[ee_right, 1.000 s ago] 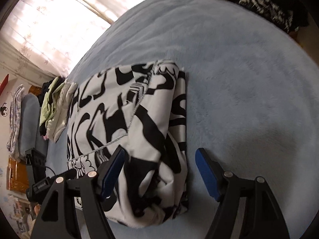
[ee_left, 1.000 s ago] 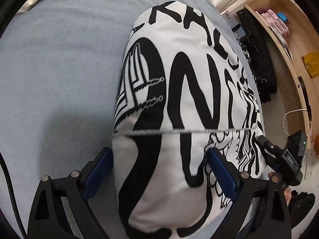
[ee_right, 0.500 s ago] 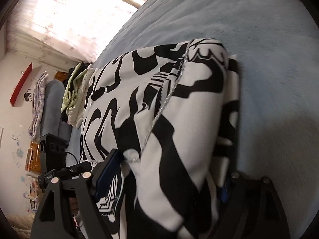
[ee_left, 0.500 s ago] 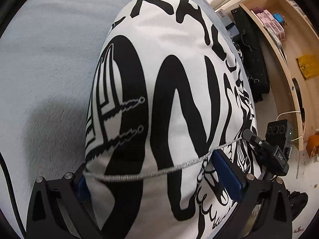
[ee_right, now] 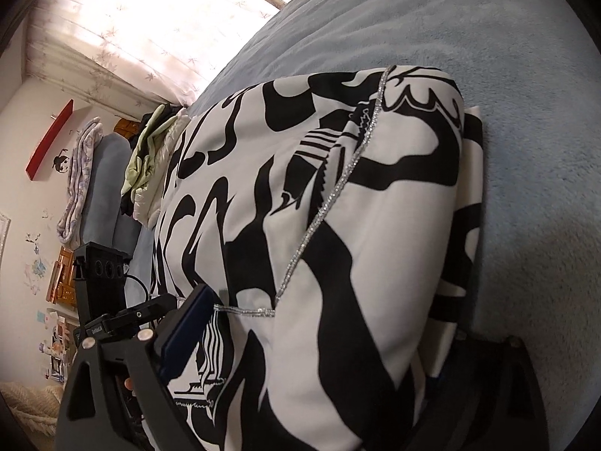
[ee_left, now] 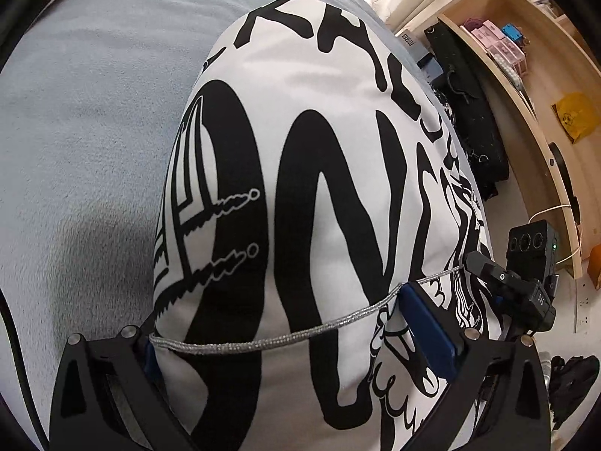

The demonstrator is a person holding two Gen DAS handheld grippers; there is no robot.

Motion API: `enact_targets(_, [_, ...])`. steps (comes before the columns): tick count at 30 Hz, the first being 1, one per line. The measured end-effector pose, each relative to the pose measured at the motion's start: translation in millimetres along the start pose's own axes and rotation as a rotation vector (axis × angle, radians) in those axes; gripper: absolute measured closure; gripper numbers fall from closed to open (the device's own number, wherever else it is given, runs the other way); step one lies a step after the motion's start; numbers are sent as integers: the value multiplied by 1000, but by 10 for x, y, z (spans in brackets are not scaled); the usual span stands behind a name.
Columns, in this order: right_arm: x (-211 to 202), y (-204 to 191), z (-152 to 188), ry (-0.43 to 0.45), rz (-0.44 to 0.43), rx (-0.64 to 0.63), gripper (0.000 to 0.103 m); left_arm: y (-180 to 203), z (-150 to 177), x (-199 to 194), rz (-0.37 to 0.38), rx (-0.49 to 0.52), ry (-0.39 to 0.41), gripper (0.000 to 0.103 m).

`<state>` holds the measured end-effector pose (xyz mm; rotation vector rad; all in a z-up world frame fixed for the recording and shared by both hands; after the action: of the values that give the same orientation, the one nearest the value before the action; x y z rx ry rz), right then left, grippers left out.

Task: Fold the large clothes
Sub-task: 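Grasp the folded white hoodie's edge with both grippers, then lift the folded hoodie with both grippers and carry it onto the clothes stack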

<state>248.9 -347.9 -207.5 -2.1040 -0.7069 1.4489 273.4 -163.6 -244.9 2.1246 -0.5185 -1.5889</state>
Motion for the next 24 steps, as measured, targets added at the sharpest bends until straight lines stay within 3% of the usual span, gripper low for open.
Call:
enact_targets(2, [-15,23,-4,8,20,2,10,-18,-3,-18,-9,-5,-6,0])
enact_targets(5, [-60,55,0,33,89,17,23,-20,13,-68,-34,3,-5,5])
enact_targets(7, [-88,42,-4,50,105,33,31,21,6,-109,-50,15,11,14])
enact_targets(9, [-123,-17,-2,62,105,37,47,76,-3,-191,-65,36,36,24])
enact_targets(12, [-195,-180,-6,87,146,9,63,178,-12,-339,-87,83,70,41])
enact_targets(15, [-281,-434,-22,113,179,-25,74,305,-32,-513,-114,140,100,54])
enact_targets(19, [-352,-827,9,127,238,-83,76,409,-14,-763,-143,180,117,57])
enact_targets(24, [-430,-1257,92,134,241,-99,76,359,21,-1173,-148,183,115,57])
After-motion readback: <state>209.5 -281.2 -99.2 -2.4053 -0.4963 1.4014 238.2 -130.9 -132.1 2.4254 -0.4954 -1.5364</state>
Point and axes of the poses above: each gripper's, at about its wrist camera, not at the fingertips, and x roughly the way its jaws point, y to its right, z to its underside, the point moved 10 cm from there along x, roughly the way its jaws point, and after that the axes turned 4 degrees about -y, right-handed, at the moved point
